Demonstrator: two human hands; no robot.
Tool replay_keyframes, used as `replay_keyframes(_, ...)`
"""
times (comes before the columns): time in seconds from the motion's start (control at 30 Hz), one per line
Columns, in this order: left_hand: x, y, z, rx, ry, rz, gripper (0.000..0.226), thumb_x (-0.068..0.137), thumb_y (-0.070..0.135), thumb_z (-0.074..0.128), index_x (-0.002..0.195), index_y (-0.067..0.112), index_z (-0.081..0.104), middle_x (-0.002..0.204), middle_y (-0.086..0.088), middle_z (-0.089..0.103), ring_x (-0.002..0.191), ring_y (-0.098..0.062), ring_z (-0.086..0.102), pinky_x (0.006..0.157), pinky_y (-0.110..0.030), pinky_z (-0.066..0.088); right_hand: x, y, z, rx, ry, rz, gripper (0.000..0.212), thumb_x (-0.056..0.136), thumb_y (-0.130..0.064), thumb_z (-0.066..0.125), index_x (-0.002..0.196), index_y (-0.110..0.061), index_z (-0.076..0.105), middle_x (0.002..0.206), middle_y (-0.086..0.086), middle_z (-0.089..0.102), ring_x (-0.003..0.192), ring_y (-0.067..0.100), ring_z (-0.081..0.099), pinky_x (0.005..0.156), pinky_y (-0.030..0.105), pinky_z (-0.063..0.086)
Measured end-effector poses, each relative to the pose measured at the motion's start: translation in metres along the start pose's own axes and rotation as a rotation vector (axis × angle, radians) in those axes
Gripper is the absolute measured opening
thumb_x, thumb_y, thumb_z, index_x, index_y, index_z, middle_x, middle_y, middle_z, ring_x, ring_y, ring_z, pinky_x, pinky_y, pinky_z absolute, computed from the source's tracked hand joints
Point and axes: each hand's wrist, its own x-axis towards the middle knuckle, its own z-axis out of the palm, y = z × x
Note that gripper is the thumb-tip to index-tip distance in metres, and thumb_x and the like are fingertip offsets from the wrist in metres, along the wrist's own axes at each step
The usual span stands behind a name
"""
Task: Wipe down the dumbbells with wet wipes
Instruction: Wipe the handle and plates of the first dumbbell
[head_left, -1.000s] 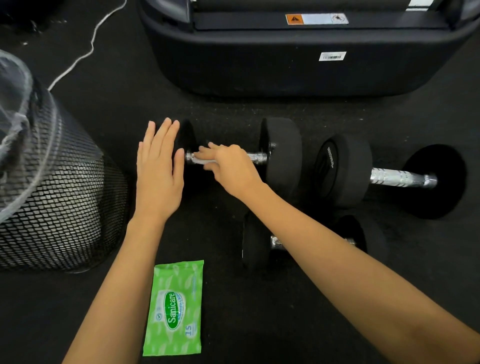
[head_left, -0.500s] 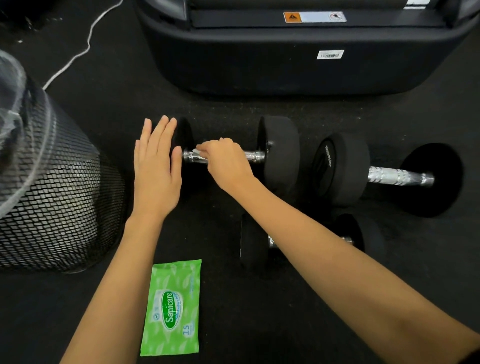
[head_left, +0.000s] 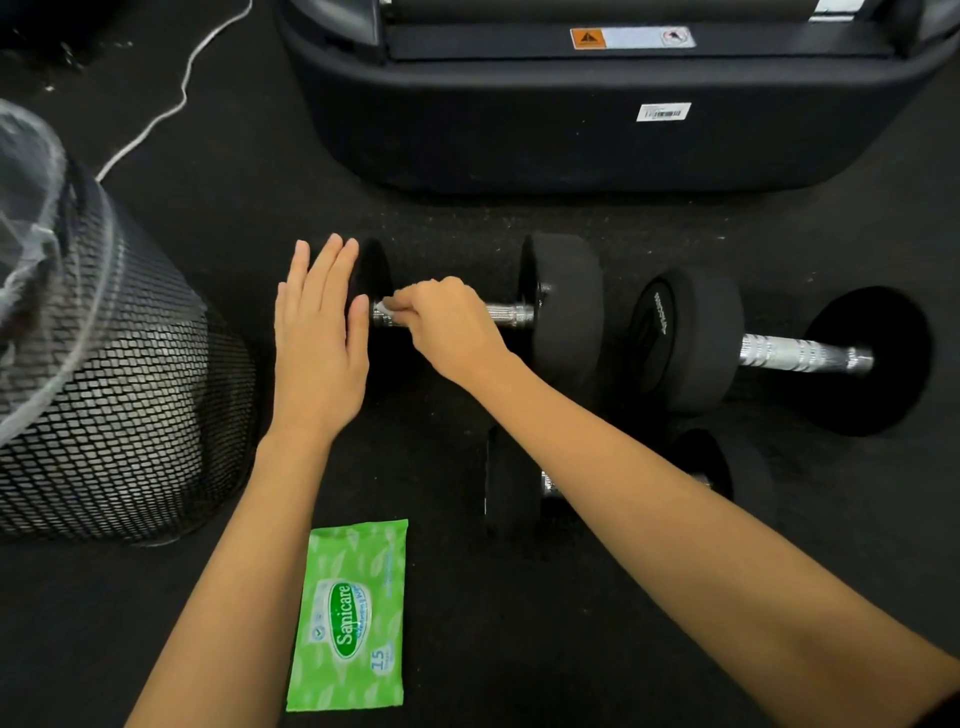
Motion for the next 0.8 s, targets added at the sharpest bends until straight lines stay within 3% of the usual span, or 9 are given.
replay_keyframes(0.1,-0.001,0.000,0.000,-0.007,0.000,0.008,0.048,0.107,0.025,0.033,0.154,0.020,0.026,0.163,0.004,0.021,0.152,-0.015,0.002,0.123,-0.044,0.006,-0.005,0.009,-0.004,-0.128,0.074,-0.032,0.028,0.097,-0.027,0.053,0.122,-0.027,0.065,0.107,-0.001,0.072,0.103,0.020,0.062,0.093,0.037,0.044)
replay_keyframes(0.2,-0.001,0.001,0.001,-0.004,0.002,-0.001,0.048,0.107,0.025,0.033,0.154,0.020,0.026,0.163,0.004,0.021,0.152,-0.016,0.002,0.123,-0.045,0.005,-0.003,0.012,-0.006,-0.205,0.176,0.044,0.027,0.099,-0.033,0.048,0.115,-0.025,0.068,0.097,-0.003,0.069,0.102,0.019,0.048,0.086,0.032,0.035)
replay_keyframes(0.3,0.000,0.001,0.000,-0.001,0.000,-0.003,0.048,0.107,0.025,0.033,0.154,0.020,0.026,0.163,0.004,0.021,0.152,-0.015,0.002,0.122,-0.044,0.005,0.001,0.003,0.002,-0.181,0.094,0.040,0.023,0.097,-0.026,0.052,0.114,-0.023,0.068,0.100,0.000,0.067,0.101,0.018,0.049,0.082,0.030,0.039)
replay_keyframes(0.37,0.001,0.002,0.000,0.000,-0.001,-0.005,0.048,0.107,0.025,0.034,0.154,0.020,0.026,0.163,0.004,0.021,0.152,-0.015,0.001,0.122,-0.044,0.005,-0.002,0.003,0.003,-0.088,0.055,0.032,0.031,0.092,-0.019,0.060,0.122,-0.025,0.064,0.108,0.003,0.062,0.099,0.019,0.051,0.084,0.030,0.044)
replay_keyframes(0.47,0.000,0.002,-0.001,-0.010,-0.003,-0.003,0.049,0.107,0.024,0.034,0.154,0.020,0.026,0.163,0.004,0.020,0.152,-0.015,0.001,0.122,-0.044,0.004,-0.015,0.007,-0.004,-0.121,0.072,-0.016,0.040,0.091,-0.012,0.061,0.130,-0.023,0.059,0.101,-0.001,0.063,0.097,0.017,0.045,0.087,0.032,0.041)
replay_keyframes(0.57,-0.001,0.002,-0.001,-0.006,-0.003,-0.008,0.049,0.107,0.025,0.034,0.155,0.020,0.025,0.163,0.005,0.019,0.152,-0.014,-0.001,0.121,-0.042,0.002,-0.020,0.002,-0.008,-0.221,0.127,0.012,0.031,0.092,-0.015,0.058,0.121,-0.022,0.064,0.096,-0.003,0.067,0.100,0.018,0.045,0.087,0.032,0.038)
replay_keyframes(0.7,0.000,0.001,-0.001,-0.007,-0.004,-0.002,0.049,0.107,0.024,0.035,0.155,0.021,0.026,0.163,0.006,0.019,0.152,-0.013,0.000,0.119,-0.037,0.000,-0.010,-0.008,-0.005,-0.209,0.095,0.079,0.024,0.092,-0.021,0.056,0.114,-0.023,0.066,0.098,-0.004,0.069,0.108,0.017,0.050,0.094,0.032,0.033)
replay_keyframes(0.8,0.001,0.001,-0.001,-0.005,0.000,-0.004,0.049,0.106,0.024,0.035,0.154,0.020,0.027,0.163,0.005,0.021,0.152,-0.014,0.002,0.119,-0.037,0.001,-0.009,-0.010,-0.008,-0.210,0.081,0.087,0.025,0.091,-0.022,0.057,0.115,-0.026,0.066,0.100,-0.006,0.069,0.113,0.016,0.052,0.111,0.038,0.019)
